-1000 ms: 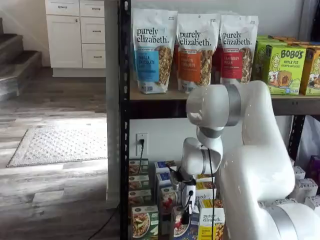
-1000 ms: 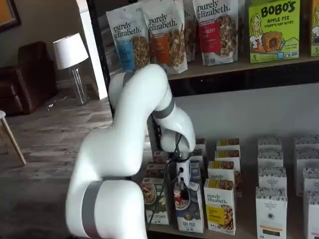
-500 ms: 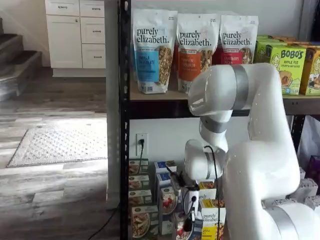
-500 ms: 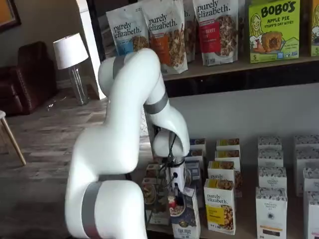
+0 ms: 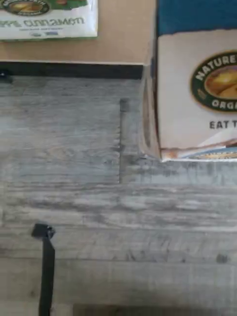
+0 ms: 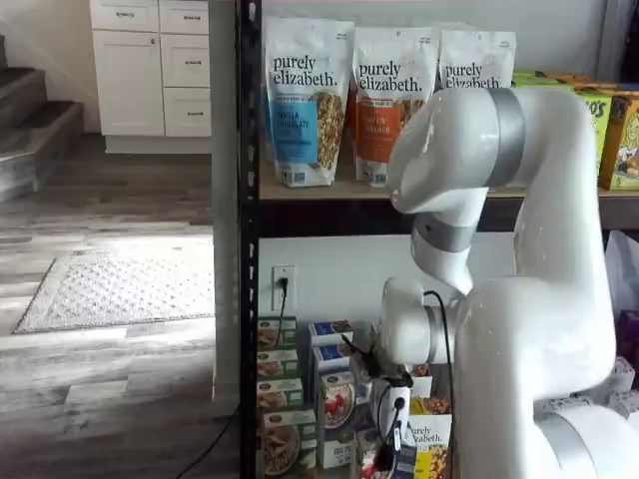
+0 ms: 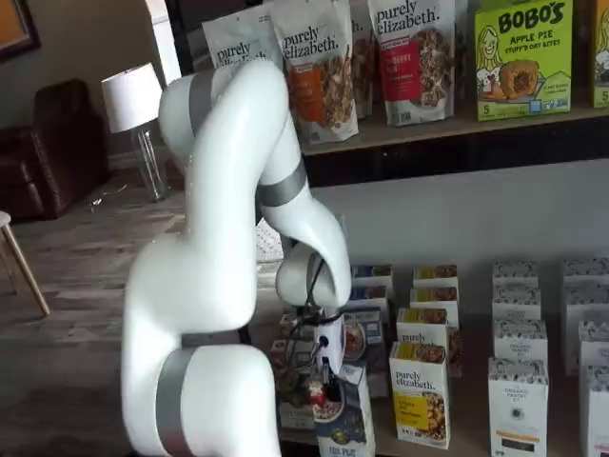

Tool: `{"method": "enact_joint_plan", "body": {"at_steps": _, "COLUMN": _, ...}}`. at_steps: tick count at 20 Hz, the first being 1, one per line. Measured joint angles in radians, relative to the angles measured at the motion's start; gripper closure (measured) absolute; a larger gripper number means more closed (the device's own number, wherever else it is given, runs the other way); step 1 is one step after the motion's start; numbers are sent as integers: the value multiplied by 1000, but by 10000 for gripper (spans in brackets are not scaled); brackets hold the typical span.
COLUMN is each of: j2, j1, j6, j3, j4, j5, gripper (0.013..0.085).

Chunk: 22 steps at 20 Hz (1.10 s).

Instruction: Pick up the blue and white box that is on the bottom shelf, the second box from the left

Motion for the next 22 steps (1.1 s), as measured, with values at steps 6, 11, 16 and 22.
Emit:
{"method": "enact_joint_plan", "body": {"at_steps": 6, "j2": -207, "j1": 22, "j6": 137, "j3": 143, "j4": -120, "j5": 60, "gripper": 570}}
{"method": "enact_joint_plan", "body": {"at_steps": 11, "j2": -420, "j1": 59, "j6": 183, "j3": 236, "j4": -126, "j5": 182, "gripper": 570}}
{"method": "enact_joint_plan", "body": {"at_steps": 16, "j2": -636, "j1": 83, "j6": 181, "j3": 293, "j4": -90, "j5": 331, "gripper": 570}}
{"method": "enact_joint_plan", "body": {"at_steps": 22, "j2": -838, "j1": 116, "j6": 229, "j3": 302, "j4": -103, "j5": 503, "gripper": 570}}
